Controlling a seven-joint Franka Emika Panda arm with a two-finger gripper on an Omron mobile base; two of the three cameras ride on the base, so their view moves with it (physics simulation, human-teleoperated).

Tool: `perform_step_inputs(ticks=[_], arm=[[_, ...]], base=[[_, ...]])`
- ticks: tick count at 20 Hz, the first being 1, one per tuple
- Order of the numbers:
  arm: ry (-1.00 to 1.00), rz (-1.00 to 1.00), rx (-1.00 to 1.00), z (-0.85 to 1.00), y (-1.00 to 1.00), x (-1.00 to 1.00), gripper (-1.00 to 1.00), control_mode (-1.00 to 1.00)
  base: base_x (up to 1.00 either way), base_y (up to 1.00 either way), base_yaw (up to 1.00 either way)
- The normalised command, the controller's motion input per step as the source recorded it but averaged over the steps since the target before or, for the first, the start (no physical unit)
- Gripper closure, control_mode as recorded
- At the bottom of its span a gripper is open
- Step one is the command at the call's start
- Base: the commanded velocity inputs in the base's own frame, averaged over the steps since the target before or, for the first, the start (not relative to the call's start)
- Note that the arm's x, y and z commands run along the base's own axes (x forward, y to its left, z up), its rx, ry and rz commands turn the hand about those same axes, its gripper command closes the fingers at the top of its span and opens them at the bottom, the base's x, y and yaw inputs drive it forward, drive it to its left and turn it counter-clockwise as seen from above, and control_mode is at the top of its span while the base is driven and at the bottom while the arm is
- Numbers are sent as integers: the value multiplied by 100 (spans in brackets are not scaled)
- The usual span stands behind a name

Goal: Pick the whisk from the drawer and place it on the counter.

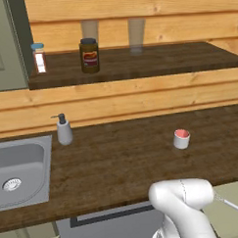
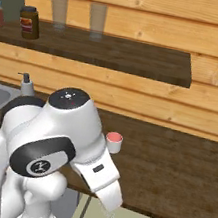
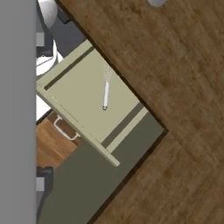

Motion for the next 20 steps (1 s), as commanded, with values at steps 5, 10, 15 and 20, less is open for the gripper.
perform_step_inputs(ticks=[5, 10, 15, 20], arm=[[11, -16, 16, -46, -2, 0, -100, -100], [21, -29, 19, -80, -5, -4, -100, -100], [9, -35, 24, -82, -19, -1, -100, -100], [0, -31, 19, -69, -8, 0, -100, -100]], base=[[0, 0, 0], [0, 0, 0], [0, 0, 0], [0, 0, 0]])
